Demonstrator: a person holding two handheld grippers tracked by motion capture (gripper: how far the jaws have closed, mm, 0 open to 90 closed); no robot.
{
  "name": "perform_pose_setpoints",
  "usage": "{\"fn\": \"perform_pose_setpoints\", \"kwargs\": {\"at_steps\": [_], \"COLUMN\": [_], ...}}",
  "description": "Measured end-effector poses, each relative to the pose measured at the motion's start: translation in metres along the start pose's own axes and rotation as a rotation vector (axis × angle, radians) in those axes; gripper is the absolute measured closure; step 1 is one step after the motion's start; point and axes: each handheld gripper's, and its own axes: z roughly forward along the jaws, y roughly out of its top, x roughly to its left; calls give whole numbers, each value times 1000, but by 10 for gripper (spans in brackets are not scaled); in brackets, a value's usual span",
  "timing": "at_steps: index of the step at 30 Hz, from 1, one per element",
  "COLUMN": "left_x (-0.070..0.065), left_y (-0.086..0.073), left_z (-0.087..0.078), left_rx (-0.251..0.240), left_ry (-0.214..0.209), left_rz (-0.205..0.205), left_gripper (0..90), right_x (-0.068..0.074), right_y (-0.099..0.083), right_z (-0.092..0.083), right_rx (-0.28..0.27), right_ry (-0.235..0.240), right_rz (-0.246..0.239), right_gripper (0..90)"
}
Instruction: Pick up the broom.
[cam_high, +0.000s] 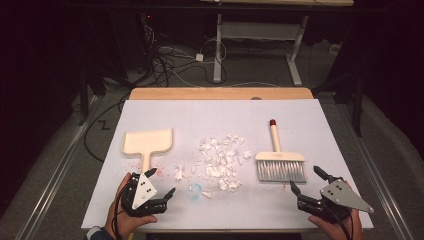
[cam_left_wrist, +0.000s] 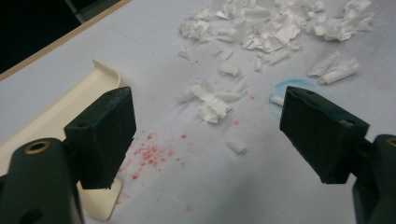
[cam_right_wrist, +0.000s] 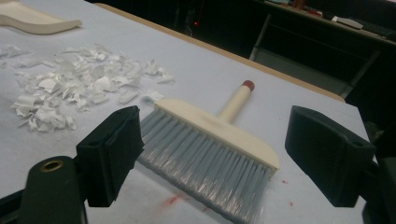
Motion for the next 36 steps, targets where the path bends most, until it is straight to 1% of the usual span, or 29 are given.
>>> {"fn": "perform_pose_setpoints", "kwargs": {"at_steps": [4, 6, 10, 11, 12, 14, 15, 16, 17, 18, 19, 20, 21, 22, 23, 24, 25, 26, 27, 30, 31, 32, 33, 35, 36], "left_x": [1, 1, 0, 0, 0, 0, -1, -1, -3, -3, -4, -4, -5, -5, -5, -5, -5, -6, -7, -6, -6, -5, -5, -5, -6], "left_y": [1, 1, 1, 2, 2, 3, 4, 4, 4, 4, 3, 3, 3, 3, 3, 3, 2, 2, 2, 2, 2, 2, 2, 1, -1], "left_z": [2, 3, 3, 3, 3, 5, 6, 7, 8, 8, 8, 8, 8, 8, 7, 7, 6, 7, 7, 7, 7, 7, 8, 9, 8], "left_rx": [15, 13, 12, 10, 10, 14, 18, 23, 26, 26, 44, 44, 45, 42, 44, 48, 57, 53, 55, 51, 51, 57, 55, 61, 71], "left_ry": [14, 12, 12, 1, 1, 1, -3, -2, -1, -1, 13, 13, 15, 13, 13, 12, 10, 9, 9, 4, 4, 3, 1, -1, -6], "left_rz": [-6, -11, -1, -2, -2, -4, -4, 0, 2, 2, 15, 15, 17, 14, 13, 16, 22, 22, 26, 29, 29, 29, 25, 24, 29], "left_gripper": [196, 205, 218, 218, 218, 219, 220, 220, 220, 220, 220, 226, 231, 231, 231, 231, 231, 231, 231, 231, 231, 231, 231, 231, 231], "right_x": [-3, -5, -5, -6, -6, -10, -13, -13, -20, -22, -25, -25, -30, -32, -32, -37, -39, -39, -45, -55, -55, -58, -64, -68, -69], "right_y": [-1, -4, -2, 0, 0, 6, 7, 7, 8, 8, 9, 9, 10, 12, 12, 15, 17, 17, 21, 27, 27, 29, 33, 36, 36], "right_z": [1, 1, 4, 5, 5, 11, 14, 14, 20, 23, 28, 28, 37, 43, 43, 54, 61, 61, 75, 98, 98, 106, 123, 137, 146], "right_rx": [-2, 12, 7, 9, 9, 20, 20, 20, 43, 55, 75, 75, 108, 124, 124, 141, 159, 159, 188, 243, 243, 267, 332, 360, 391], "right_ry": [-15, -23, -29, -31, -31, -74, -73, -73, -69, -69, -76, -76, -69, -73, -73, -77, -78, -78, -73, -68, -68, -69, -57, -35, -26], "right_rz": [10, 19, 13, 2, 2, -38, -21, -21, 11, 22, 34, 34, 55, 64, 64, 78, 82, 82, 102, 140, 140, 165, 192, 208, 215], "right_gripper": [193, 189, 184, 181, 181, 174, 174, 174, 174, 174, 173, 173, 173, 172, 172, 172, 175, 175, 176, 176, 176, 176, 175, 178, 178]}}
